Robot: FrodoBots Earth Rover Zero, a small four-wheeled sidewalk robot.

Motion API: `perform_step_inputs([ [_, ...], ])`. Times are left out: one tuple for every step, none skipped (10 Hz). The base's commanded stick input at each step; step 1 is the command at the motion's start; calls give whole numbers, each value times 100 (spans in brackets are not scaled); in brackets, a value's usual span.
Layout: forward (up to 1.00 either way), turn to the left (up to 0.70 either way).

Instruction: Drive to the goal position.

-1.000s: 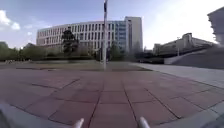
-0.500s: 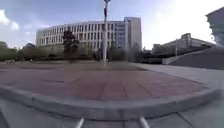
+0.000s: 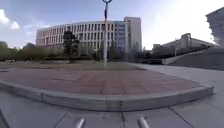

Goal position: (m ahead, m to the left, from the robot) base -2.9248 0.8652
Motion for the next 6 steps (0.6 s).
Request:
perform_step_inputs([
  [0, 0],
  [68, 0],
  [100, 0],
  [100, 0],
  [100, 0],
  [28, 0],
])
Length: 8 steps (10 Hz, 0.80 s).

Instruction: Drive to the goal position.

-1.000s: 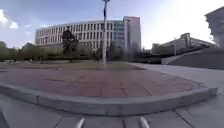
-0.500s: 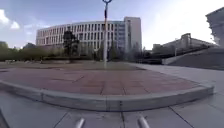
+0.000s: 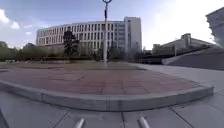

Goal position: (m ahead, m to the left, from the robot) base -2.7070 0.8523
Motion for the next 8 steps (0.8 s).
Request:
perform_step_inputs([
  [0, 0],
  [0, 0],
  [0, 0],
  [-100, 0],
  [-100, 0],
  [-100, 0],
  [-100, 0],
  [-100, 0],
])
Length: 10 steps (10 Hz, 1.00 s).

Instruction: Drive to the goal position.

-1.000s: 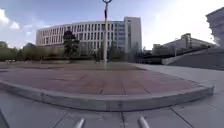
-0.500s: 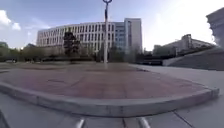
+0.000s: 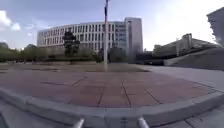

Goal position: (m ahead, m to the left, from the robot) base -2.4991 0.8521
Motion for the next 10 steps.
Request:
perform_step_inputs([
  [-100, 0],
  [-100, 0],
  [-100, 0],
  [-100, 0],
  [-97, 0],
  [-42, 0],
  [-25, 0],
  [-100, 0],
  [-100, 0],
  [-100, 0],
])
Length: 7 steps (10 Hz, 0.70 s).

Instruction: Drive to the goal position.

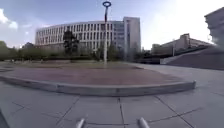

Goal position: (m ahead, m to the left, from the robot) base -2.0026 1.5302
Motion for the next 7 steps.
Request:
perform_step_inputs([
  [-100, 0],
  [0, 0],
  [0, 0],
  [0, 0],
  [0, 0],
  [0, 0],
  [-18, 0],
])
